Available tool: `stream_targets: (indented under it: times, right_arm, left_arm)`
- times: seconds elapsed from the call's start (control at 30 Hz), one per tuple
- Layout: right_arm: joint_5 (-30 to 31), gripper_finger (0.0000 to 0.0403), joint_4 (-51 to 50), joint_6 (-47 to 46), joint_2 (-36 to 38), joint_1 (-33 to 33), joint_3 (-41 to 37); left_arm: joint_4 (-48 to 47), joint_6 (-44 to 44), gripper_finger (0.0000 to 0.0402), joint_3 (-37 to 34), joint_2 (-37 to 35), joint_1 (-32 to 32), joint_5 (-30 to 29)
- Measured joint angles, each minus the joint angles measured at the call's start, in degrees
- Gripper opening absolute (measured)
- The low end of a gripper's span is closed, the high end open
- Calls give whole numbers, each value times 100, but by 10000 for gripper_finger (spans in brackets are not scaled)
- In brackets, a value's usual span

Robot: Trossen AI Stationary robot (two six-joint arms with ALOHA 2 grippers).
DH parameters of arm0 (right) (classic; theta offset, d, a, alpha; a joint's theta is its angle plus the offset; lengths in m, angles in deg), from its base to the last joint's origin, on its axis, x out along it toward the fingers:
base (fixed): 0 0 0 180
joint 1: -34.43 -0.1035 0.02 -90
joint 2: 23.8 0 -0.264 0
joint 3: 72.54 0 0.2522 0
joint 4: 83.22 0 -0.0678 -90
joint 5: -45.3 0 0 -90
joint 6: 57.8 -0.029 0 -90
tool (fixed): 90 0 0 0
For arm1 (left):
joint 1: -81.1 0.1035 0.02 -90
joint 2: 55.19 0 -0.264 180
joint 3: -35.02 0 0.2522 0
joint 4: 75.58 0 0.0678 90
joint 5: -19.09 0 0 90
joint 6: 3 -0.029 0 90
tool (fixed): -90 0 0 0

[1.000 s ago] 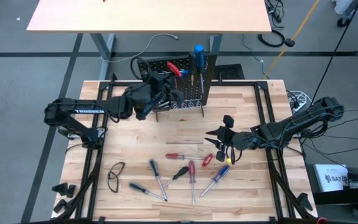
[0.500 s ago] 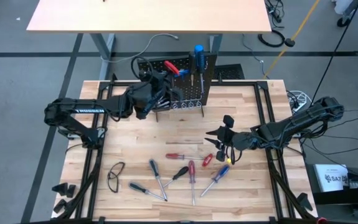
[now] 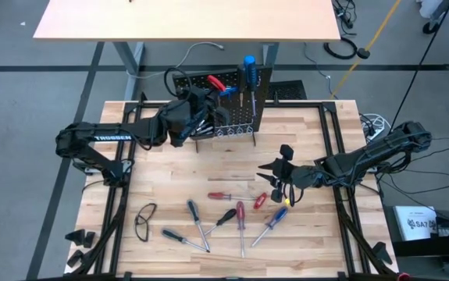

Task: Hang tools onto peg board
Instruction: Hang the red allen wrench on the pegboard

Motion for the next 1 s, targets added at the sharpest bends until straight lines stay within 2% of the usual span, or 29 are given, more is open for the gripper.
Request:
stream_targets:
  times: [0.6, 0.87, 1.0]
  right_arm:
    - [0, 95, 0, -2, -2, 1, 2]
    - [-2, 95, 0, -1, -2, 0, 2]
    - [-2, 95, 0, -2, -2, 0, 2]
  left_arm:
    - [25, -63, 0, -2, 261, -7, -240]
    - [84, -356, 0, -2, 261, -8, -220]
    - [73, -357, 16, -2, 260, -11, -219]
